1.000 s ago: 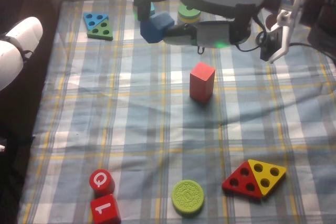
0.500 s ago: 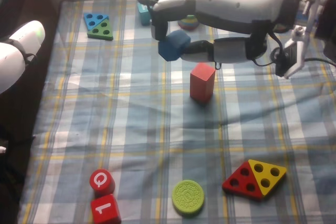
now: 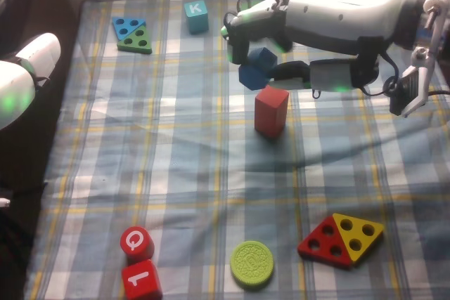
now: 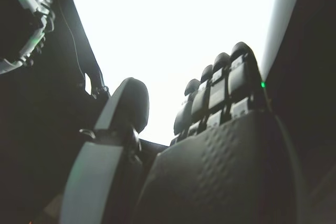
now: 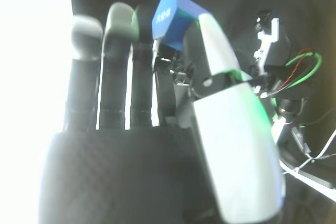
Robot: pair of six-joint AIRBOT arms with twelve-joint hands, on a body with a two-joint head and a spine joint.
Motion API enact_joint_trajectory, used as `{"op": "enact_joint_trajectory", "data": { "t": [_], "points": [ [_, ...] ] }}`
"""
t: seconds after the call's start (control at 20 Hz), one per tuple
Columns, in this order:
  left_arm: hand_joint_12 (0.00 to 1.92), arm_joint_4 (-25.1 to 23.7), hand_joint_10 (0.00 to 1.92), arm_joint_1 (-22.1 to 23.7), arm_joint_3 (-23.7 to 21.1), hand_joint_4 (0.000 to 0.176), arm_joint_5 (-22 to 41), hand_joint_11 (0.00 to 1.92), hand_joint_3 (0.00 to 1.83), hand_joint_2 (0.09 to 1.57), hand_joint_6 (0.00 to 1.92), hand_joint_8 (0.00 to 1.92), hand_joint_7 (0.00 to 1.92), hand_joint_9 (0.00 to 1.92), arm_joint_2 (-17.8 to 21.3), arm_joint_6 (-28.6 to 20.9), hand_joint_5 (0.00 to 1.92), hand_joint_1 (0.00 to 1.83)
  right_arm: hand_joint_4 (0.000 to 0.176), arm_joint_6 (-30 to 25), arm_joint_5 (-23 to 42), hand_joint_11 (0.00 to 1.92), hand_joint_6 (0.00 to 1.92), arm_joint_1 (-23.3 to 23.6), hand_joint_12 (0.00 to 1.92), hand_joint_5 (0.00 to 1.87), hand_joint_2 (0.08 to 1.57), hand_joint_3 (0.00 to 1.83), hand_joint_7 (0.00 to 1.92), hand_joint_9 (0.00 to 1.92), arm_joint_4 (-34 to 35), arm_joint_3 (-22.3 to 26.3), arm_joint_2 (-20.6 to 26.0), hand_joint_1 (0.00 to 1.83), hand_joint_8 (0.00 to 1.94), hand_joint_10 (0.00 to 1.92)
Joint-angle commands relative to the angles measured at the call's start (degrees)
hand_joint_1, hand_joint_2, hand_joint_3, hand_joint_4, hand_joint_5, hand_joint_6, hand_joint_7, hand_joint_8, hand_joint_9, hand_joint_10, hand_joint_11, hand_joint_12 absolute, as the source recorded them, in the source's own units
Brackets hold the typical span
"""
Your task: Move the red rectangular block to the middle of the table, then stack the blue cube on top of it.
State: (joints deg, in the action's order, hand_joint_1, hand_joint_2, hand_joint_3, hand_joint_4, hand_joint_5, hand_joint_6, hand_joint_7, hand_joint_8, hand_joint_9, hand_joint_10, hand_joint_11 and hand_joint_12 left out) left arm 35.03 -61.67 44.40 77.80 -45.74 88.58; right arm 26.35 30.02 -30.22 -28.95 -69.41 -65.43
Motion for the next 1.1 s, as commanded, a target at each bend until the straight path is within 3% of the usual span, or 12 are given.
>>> {"op": "enact_joint_trajectory", "data": {
  "t": [0.0, 0.1, 0.15, 0.2, 0.3, 0.4, 0.5, 0.7, 0.75, 0.85, 0.9, 1.05],
  "points": [
    [0.00, -1.93, 0.00, 0.45, 0.40, 0.011, 6.33, 0.00, 0.00, 1.48, 0.01, 0.00, 0.00, 0.00, -0.26, -0.38, 0.04, 0.92, 0.000, -0.25, 6.53, 0.02, 1.46, 0.36, 1.74, 0.67, 1.28, 0.00, 0.43, 0.23, 1.59, -0.04, -0.08, 1.06, 0.69, 1.02],
    [0.00, -1.93, 0.00, 0.45, 0.42, 0.013, 6.35, 0.00, 0.00, 1.47, 0.01, 0.00, 0.00, 0.00, -0.28, -0.40, 0.04, 0.95, 0.000, -0.25, 6.54, 0.00, 1.43, 0.09, 1.84, 0.68, 1.27, 0.00, 0.53, 0.32, 1.86, -0.07, 0.13, 1.06, 0.75, 1.19],
    [0.00, -1.93, 0.00, 0.45, 0.44, 0.009, 6.37, 0.00, 0.00, 1.47, 0.01, 0.00, 0.00, 0.00, -0.31, -0.40, 0.04, 0.95, 0.000, -0.25, 6.54, 0.29, 1.45, -0.06, 1.82, 0.64, 1.28, 0.00, 0.70, 0.57, 1.95, -0.07, 0.34, 1.11, 1.31, 1.36],
    [0.00, -1.93, 0.00, 0.45, 0.46, 0.016, 6.37, 0.00, 0.00, 1.48, 0.00, 0.00, 0.00, 0.00, -0.34, -0.40, 0.03, 0.89, 0.004, -0.25, 6.54, 0.21, 1.43, -0.26, 1.74, 0.73, 1.26, 0.00, 0.71, 0.54, 2.03, -0.06, 0.58, 1.14, 1.37, 1.28],
    [0.00, -1.92, 0.00, 0.45, 0.49, 0.020, 6.38, 0.00, 0.00, 1.48, 0.00, 0.00, 0.00, 0.00, -0.36, -0.40, 0.03, 0.90, 0.000, -0.25, 6.54, 0.28, 1.38, -0.72, 1.69, 0.74, 1.23, 0.00, 0.78, 0.63, 2.42, -0.02, 1.00, 1.29, 1.30, 1.48],
    [0.00, -1.90, 0.00, 0.45, 0.52, 0.025, 6.41, 0.00, 0.00, 1.47, 0.01, 0.00, 0.00, 0.00, -0.43, -0.41, 0.04, 0.89, 0.019, -0.25, 6.54, 0.20, 1.34, -1.23, 1.76, 0.75, 1.24, 0.00, 0.75, 0.55, 3.03, -0.08, 1.30, 1.15, 1.38, 1.30],
    [0.00, -1.89, 0.00, 0.45, 0.55, 0.028, 6.41, 0.00, 0.00, 1.48, 0.00, 0.00, 0.00, 0.00, -0.47, -0.48, 0.03, 0.87, 0.000, -0.24, 6.51, 0.06, 1.43, -1.50, 1.75, 0.77, 1.26, 0.00, 0.66, 0.47, 3.50, -0.52, 1.30, 1.15, 1.38, 1.18],
    [0.00, -1.89, 0.00, 0.45, 0.63, 0.035, 6.44, 0.00, 0.00, 1.48, 0.00, 0.00, 0.00, 0.00, -0.57, -0.62, 0.03, 0.86, 0.018, -0.24, 5.78, 0.18, 1.41, -1.66, 1.76, 0.69, 1.26, 0.00, 0.74, 0.58, 4.31, -1.61, 1.30, 1.13, 1.40, 1.28],
    [0.00, -1.89, 0.00, 0.45, 0.64, 0.040, 6.45, 0.00, 0.00, 1.48, 0.00, 0.00, 0.00, 0.00, -0.57, -0.63, 0.04, 0.86, 0.003, -0.24, 5.67, 0.23, 1.40, -1.76, 1.75, 0.68, 1.26, 0.00, 0.77, 0.61, 4.45, -1.74, 1.30, 1.14, 1.39, 1.29],
    [0.00, -1.88, 0.00, 0.45, 0.63, 0.044, 6.51, 0.00, 0.00, 1.49, 0.00, 0.00, 0.00, 0.00, -0.57, -0.67, 0.03, 0.87, 0.017, -0.24, 5.56, 0.20, 1.41, -1.88, 1.73, 0.70, 1.25, 0.00, 0.77, 0.60, 4.73, -1.93, 1.30, 1.14, 1.36, 1.25],
    [0.00, -1.86, 0.00, 0.45, 0.63, 0.044, 6.56, 0.00, 0.01, 1.49, 0.00, 0.00, 0.00, 0.00, -0.58, -0.71, 0.02, 0.83, 0.000, -0.24, 5.56, 0.22, 1.40, -1.91, 1.74, 0.68, 1.25, 0.00, 0.80, 0.63, 4.89, -2.01, 1.30, 1.14, 1.37, 1.26],
    [0.00, -1.86, 0.00, 0.45, 0.66, 0.047, 6.60, 0.00, 0.00, 1.49, 0.01, 0.00, 0.00, 0.00, -0.63, -0.79, 0.03, 0.82, 0.000, -0.24, 5.56, 0.20, 1.34, -1.91, 1.79, 0.69, 1.25, 0.00, 0.78, 0.61, 4.94, -2.08, 1.29, 1.15, 1.42, 1.35]
  ]
}}
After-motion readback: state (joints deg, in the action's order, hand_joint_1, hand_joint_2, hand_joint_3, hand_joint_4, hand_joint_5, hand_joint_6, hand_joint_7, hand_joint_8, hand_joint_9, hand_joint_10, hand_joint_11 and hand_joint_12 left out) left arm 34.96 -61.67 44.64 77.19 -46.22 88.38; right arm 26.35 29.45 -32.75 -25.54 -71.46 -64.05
